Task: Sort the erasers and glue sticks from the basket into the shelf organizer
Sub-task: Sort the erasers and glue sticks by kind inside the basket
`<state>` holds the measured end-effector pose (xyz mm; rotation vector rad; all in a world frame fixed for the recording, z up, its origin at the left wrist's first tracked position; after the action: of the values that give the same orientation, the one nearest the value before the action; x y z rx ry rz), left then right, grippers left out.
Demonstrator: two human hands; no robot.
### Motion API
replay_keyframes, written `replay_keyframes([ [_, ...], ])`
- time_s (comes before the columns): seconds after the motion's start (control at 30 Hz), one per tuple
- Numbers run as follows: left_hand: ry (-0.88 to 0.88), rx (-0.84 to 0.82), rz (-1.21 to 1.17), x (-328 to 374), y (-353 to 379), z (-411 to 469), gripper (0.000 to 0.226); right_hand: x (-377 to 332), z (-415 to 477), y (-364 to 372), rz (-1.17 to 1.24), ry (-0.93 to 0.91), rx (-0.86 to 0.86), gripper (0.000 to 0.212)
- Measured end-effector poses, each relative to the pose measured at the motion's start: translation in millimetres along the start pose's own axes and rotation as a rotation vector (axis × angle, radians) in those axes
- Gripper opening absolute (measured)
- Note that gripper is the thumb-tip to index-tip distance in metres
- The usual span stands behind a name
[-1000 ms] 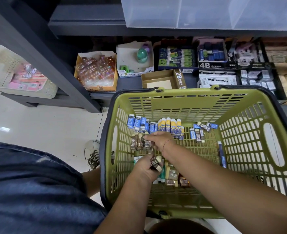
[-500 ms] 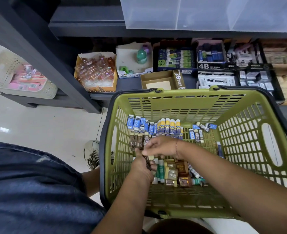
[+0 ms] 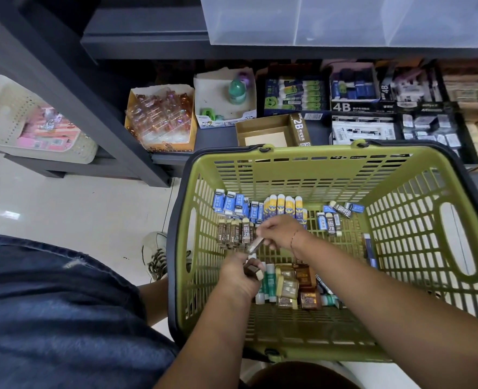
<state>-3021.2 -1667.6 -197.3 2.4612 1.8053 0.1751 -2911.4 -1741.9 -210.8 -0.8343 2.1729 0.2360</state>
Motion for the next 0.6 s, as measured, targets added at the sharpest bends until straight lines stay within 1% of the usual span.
replay_keyframes([
  [0.03,0.013,-0.012,-0.004,0,1,-1,0.011,1,3,-3,-0.017,-0.001,0.068,0.005],
  [0.07,0.028,-0.027,-0.008,0,2,-2,0.017,1,6,-3,-0.032,-0.005,0.119,0.005],
  [0.13,0.049,-0.062,-0.007,1,5,-5,0.022,0,11,0,-0.054,-0.018,0.169,0.014],
  [0.2,0.043,-0.081,0.000,1,8,-11,0.012,-4,14,8,-0.029,-0.028,0.178,0.018],
  [0.23,0.038,-0.076,-0.003,1,9,-14,0.004,-6,15,12,0.020,-0.034,0.182,0.020],
  [0.33,0.008,-0.026,-0.045,-1,7,-21,0.013,-12,15,20,0.234,-0.047,0.182,0.022],
  [0.4,-0.015,-0.018,-0.083,-2,6,-21,0.018,-11,16,22,0.289,-0.043,0.142,0.020],
  [0.43,-0.020,-0.011,-0.072,-2,4,-19,0.021,-9,16,22,0.268,-0.043,0.120,0.017],
  [0.5,-0.011,0.013,-0.038,-1,3,-17,0.022,-6,14,20,0.162,-0.037,0.092,0.005],
  [0.53,0.000,0.012,-0.034,-1,3,-17,0.020,-5,11,18,0.112,-0.034,0.078,0.005],
  [0.6,0.046,0.005,-0.028,1,4,-12,0.017,-3,5,15,0.063,-0.020,0.042,0.012],
])
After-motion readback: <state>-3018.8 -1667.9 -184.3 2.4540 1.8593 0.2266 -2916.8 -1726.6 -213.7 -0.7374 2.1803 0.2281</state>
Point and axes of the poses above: each hand's wrist, its own z-axis towards the middle knuckle, its own y-axis out of the palm, x = y × z, the point moved 4 cm from there along z, towards the middle knuckle, and after that the axes turned 5 degrees about -y, right-handed, at the moved point
